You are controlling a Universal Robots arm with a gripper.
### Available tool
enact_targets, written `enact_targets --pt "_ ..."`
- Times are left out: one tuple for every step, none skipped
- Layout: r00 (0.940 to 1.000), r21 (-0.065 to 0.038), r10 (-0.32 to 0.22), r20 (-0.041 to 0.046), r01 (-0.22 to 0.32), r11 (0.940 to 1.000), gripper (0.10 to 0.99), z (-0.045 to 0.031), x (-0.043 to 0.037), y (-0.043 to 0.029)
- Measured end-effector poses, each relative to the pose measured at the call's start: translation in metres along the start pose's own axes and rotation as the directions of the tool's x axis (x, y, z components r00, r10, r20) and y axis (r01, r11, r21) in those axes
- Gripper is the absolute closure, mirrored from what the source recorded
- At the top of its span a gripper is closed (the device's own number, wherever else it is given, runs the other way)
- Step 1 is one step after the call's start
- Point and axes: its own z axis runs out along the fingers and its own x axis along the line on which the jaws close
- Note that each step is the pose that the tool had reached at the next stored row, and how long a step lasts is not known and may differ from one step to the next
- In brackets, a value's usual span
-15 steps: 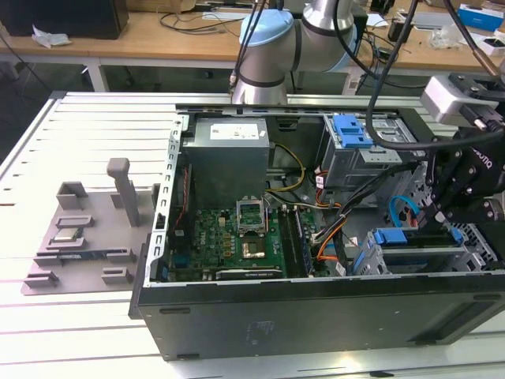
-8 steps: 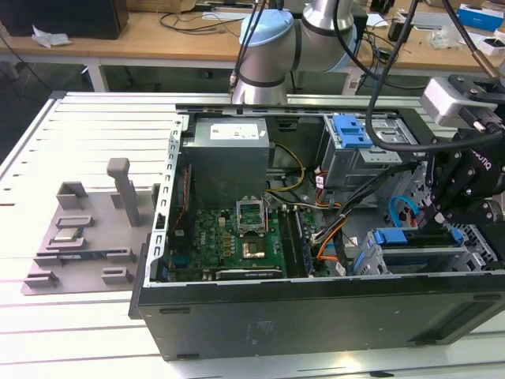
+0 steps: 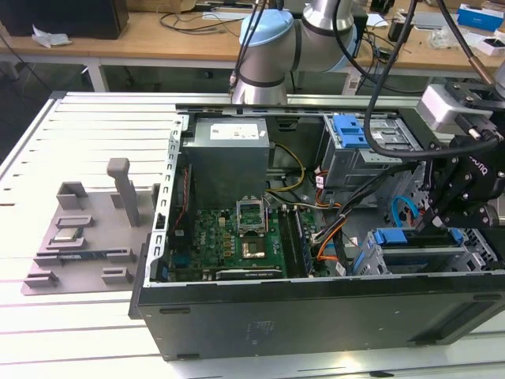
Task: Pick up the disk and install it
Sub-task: 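Insert the second disk wire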
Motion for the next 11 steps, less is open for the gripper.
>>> enact_targets --pt "1.0 0.0 0.0 0.0004 0.0 1.0 0.984 0.0003 0.0 0.0" --pt "1.0 0.0 0.0 0.0006 0.0 1.0 0.984 0.0004 0.0 0.0" --pt "1.0 0.0 0.0 0.0008 0.0 1.0 0.984 0.0004 0.0 0.0" --pt "1.0 0.0 0.0 0.0006 0.0 1.0 0.973 0.0004 0.0 0.0" --pt "1.0 0.0 0.0 0.0007 0.0 1.0 0.973 0.0004 0.0 0.0" --pt "1.0 0.0 0.0 0.0007 0.0 1.0 0.914 0.0002 0.0 0.0" --pt "1.0 0.0 0.0 0.0014 0.0 1.0 0.914 -0.0008 -0.0001 0.0001" --pt "1.0 0.0 0.0 0.0016 0.0 1.0 0.914 -0.0054 -0.0005 0.0005" --pt "1.0 0.0 0.0 0.0007 0.0 1.0 0.914 -0.0122 -0.0024 0.0011" --pt "1.0 0.0 0.0 0.0009 0.0 1.0 0.914 -0.0166 -0.0054 0.0015" --pt "1.0 0.0 0.0 0.0005 0.0 1.0 0.914 -0.0207 -0.0083 0.002"
